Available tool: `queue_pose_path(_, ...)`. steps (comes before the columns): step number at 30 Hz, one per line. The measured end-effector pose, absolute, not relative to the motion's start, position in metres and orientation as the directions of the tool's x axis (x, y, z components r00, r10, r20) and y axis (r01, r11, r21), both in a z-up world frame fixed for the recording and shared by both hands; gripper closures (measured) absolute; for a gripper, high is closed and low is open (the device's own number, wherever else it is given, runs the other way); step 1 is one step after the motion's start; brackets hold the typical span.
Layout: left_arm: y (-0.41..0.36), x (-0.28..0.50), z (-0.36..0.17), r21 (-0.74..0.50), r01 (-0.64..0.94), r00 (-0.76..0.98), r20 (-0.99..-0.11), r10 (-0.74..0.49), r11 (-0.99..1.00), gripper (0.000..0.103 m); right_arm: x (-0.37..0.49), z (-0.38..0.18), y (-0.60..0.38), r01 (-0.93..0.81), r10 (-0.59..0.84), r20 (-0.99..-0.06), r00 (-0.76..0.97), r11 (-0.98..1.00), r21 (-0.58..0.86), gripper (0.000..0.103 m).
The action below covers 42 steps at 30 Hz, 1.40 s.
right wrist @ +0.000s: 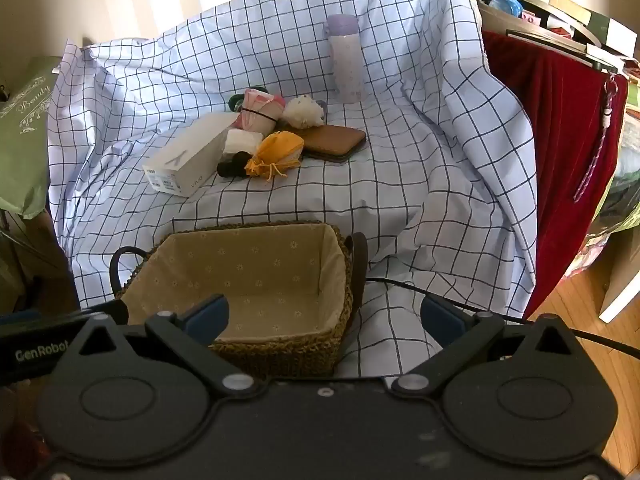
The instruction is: Organize soft objects
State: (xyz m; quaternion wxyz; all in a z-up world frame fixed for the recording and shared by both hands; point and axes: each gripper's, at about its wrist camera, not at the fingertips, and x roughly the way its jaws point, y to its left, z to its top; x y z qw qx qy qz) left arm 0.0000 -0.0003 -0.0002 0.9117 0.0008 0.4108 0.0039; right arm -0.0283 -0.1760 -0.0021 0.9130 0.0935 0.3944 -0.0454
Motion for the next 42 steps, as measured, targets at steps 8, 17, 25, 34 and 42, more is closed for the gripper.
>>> queue_pose_path(8, -0.0006, 0.0007, 0.0003, 0.006, -0.005, 0.661, -0.751, 0.008, 1.000, 0.003, -0.0278, -0.0023, -0.1758, 0.156, -0.010, -0.730, 0.684, 0.979, 0.132, 0.000)
queue_pose_path(17, 0.0003, -0.0006, 0.0003, 0.006, -0.011, 0.662, -0.749, 0.012, 1.000, 0.003, -0.0271, -0.0036, -0.1751, 0.158, -0.010, -0.733, 0.680, 0.979, 0.133, 0.000)
queue_pose_path(25, 0.0048, -0.0009, -0.0032, 0.009, -0.017, 0.662, -0.750, 0.018, 1.000, 0.003, -0.0275, -0.0068, -0.1732, 0.157, -0.011, -0.734, 0.679, 0.979, 0.130, 0.000)
queue_pose_path(34, 0.0029, 0.0008, -0.0024, 0.015, -0.018, 0.658, -0.752, 0.023, 1.000, 0.003, -0.0260, -0.0024, -0.1759, 0.165, -0.010, -0.743, 0.669, 0.977, 0.136, 0.000)
queue_pose_path(42, 0.0034, 0.0011, -0.0023, 0.015, -0.017, 0.657, -0.753, 0.022, 1.000, 0.003, -0.0254, -0.0023, -0.1769, 0.168, -0.010, -0.744, 0.668, 0.976, 0.137, 0.000)
